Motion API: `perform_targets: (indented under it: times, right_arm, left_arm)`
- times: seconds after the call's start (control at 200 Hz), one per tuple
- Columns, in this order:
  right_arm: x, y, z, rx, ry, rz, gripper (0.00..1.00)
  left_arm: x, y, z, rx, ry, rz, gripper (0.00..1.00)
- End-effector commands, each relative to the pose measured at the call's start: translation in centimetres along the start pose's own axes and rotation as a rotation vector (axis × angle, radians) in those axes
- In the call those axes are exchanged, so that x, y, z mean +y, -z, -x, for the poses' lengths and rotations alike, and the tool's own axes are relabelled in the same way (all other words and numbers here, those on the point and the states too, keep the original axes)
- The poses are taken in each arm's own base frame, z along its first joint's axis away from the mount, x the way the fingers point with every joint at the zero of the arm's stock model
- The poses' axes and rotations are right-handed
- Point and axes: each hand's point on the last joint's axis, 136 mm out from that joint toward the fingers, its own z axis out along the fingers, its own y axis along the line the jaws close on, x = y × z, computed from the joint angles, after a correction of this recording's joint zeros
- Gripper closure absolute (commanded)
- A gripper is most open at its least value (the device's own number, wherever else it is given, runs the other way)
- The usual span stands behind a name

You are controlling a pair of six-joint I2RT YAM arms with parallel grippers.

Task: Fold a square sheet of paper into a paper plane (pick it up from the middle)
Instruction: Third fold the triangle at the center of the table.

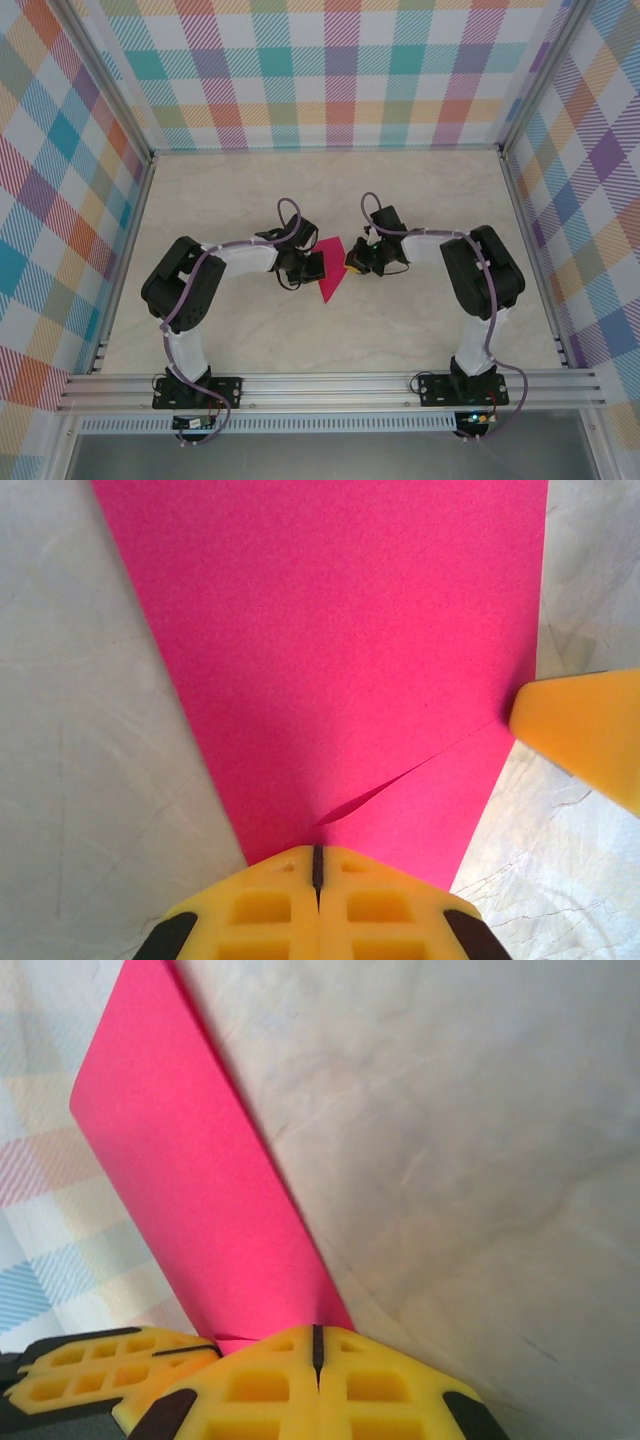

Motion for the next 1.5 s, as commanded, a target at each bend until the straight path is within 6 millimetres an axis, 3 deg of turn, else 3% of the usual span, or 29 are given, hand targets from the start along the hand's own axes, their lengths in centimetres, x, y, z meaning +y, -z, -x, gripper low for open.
perform_targets:
  times: [0.0,0.09,0.185,0.335,0.51,0.855,1.36,1.495]
  right_arm:
    - [-1.9,2.2,0.9,-0.101,-0.062,-0.099,1.00]
    - [0.0,4.0,0.5,-0.122,-0.030,-0.045,1.00]
    - [1.8,4.8,-1.7,-0.079,0.010,0.009,1.00]
    - [3.6,2.8,-6.4,0.079,0.026,0.085,1.00]
    - [5.9,0.8,-8.9,0.156,0.075,0.143,1.00]
    - [3.8,-2.5,-11.1,0.246,0.062,0.080,1.00]
    - [0.7,-2.5,-13.0,0.322,0.060,-0.010,1.00]
    - [2.7,-1.8,-12.4,0.292,0.103,0.042,1.00]
  left_arm:
    - [8.7,-1.5,-5.3,0.146,0.065,0.314,1.00]
    - [8.7,-1.6,-5.3,0.146,0.069,0.310,1.00]
    - [8.7,-1.7,-5.4,0.145,0.074,0.308,1.00]
    - [8.8,-1.8,-5.3,0.140,0.077,0.310,1.00]
    - [8.8,-1.8,-5.3,0.139,0.079,0.313,1.00]
    - [8.8,-1.7,-5.3,0.137,0.080,0.312,1.00]
    - [9.2,-1.8,-5.4,0.135,0.088,0.324,1.00]
    - [9.2,-1.8,-5.5,0.134,0.087,0.322,1.00]
